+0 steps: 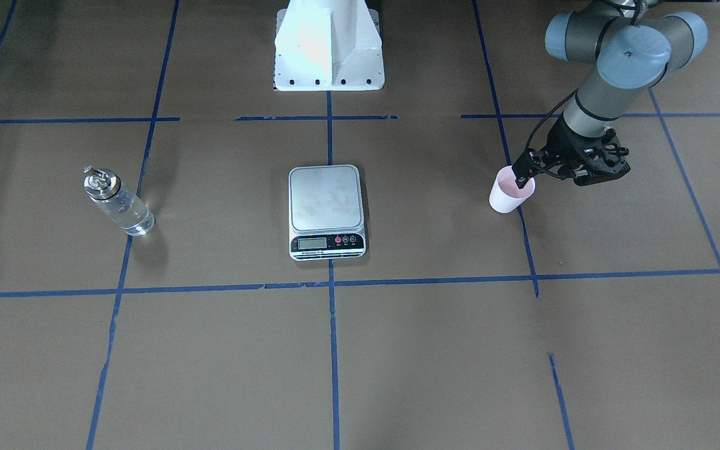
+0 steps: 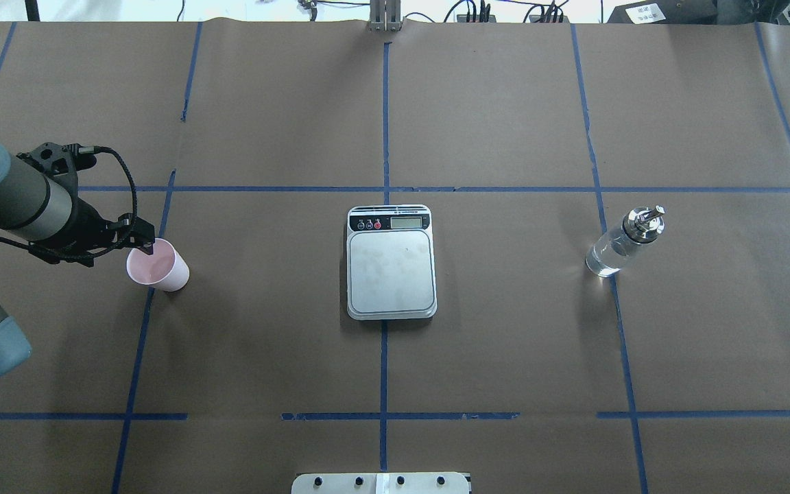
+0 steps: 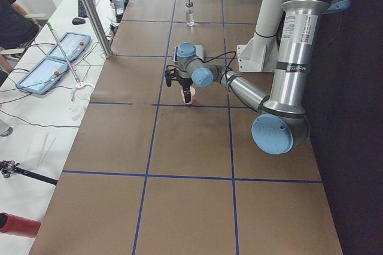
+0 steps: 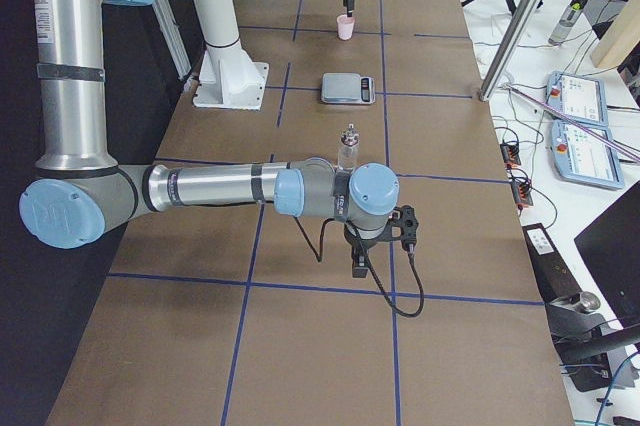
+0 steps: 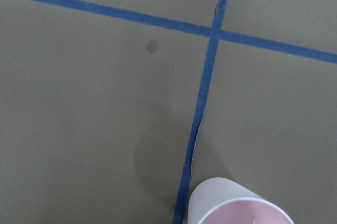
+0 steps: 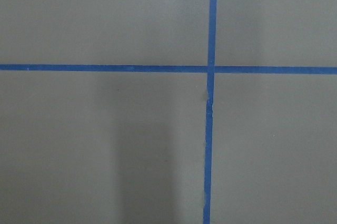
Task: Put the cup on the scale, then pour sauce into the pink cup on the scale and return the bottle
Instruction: 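Reach the left gripper down to the pink cup and close on it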
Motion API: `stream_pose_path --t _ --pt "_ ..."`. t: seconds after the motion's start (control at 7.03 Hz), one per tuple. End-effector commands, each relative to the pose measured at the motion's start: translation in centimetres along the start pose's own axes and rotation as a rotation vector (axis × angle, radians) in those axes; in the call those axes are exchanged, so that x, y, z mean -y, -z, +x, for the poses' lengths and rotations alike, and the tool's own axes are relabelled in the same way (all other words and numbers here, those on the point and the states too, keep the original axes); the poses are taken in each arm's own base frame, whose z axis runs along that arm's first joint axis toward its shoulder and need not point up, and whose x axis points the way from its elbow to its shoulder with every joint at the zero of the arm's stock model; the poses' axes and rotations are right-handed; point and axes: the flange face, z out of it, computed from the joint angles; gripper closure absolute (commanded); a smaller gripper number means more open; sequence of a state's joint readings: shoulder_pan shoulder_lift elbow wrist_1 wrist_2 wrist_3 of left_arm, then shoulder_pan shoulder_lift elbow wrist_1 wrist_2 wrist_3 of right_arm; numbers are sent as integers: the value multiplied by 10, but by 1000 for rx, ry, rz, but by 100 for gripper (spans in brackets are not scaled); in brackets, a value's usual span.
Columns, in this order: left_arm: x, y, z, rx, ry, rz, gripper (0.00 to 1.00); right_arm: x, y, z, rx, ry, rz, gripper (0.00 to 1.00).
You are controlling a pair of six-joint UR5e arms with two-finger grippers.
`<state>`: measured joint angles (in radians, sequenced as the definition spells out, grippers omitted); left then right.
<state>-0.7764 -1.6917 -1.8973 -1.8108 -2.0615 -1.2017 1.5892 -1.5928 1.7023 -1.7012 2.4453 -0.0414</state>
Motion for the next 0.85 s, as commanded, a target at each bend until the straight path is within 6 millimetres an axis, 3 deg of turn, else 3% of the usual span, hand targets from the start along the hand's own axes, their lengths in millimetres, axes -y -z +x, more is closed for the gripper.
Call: stream_pose_path --t 0.0,0.28,0.71 --pt "-8 -7 4 3 -9 -14 2 0 0 0 0 1 1 0" --pt "-10 -14 3 14 -9 -24 15 2 2 -2 1 4 4 0" --pt "-8 -18 6 15 -9 -27 50 3 3 -4 3 8 7 0"
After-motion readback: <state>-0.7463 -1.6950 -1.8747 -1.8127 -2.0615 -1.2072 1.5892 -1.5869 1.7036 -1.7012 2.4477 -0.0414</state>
